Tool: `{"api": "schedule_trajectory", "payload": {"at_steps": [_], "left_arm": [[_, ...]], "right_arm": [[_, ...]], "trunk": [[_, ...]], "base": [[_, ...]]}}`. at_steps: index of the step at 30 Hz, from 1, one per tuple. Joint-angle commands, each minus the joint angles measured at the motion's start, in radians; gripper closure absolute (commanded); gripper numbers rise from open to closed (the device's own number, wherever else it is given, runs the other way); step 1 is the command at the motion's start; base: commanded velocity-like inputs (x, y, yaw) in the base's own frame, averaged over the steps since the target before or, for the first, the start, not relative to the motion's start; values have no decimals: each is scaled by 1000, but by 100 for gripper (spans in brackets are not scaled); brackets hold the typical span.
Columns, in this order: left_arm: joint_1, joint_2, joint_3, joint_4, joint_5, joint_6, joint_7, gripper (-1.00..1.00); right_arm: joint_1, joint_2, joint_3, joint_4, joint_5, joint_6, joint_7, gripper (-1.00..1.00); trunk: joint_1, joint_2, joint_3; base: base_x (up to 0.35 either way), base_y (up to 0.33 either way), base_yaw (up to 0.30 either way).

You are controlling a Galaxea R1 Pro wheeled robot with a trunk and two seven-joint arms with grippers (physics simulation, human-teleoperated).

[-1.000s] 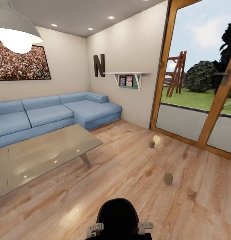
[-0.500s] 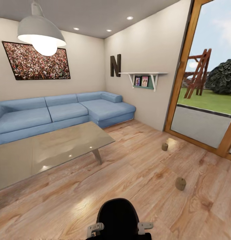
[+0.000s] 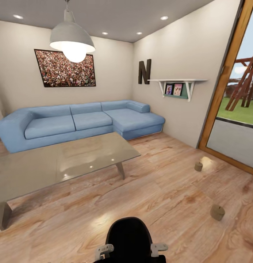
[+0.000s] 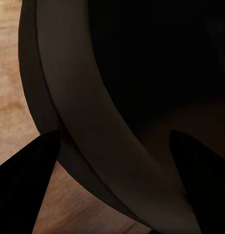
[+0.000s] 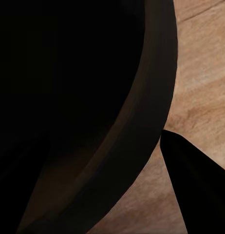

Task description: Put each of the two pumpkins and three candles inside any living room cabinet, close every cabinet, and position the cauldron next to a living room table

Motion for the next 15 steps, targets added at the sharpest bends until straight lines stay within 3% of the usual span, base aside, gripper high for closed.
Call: {"api": "schedule_trajectory", "payload": {"at_steps": [1,15], "left_arm": [[0,1,-12,0,9,7,-1,100],[0,1,-12,0,9,7,-1,100]], "right_arm": [[-1,-1,11,-6,-8,7,20,100],[-1,-1,11,-7,-8,7,18,100]], "trunk": [[0,-1,-1],[0,-1,-1]], "base": [[0,0,291],[0,0,291]]}}
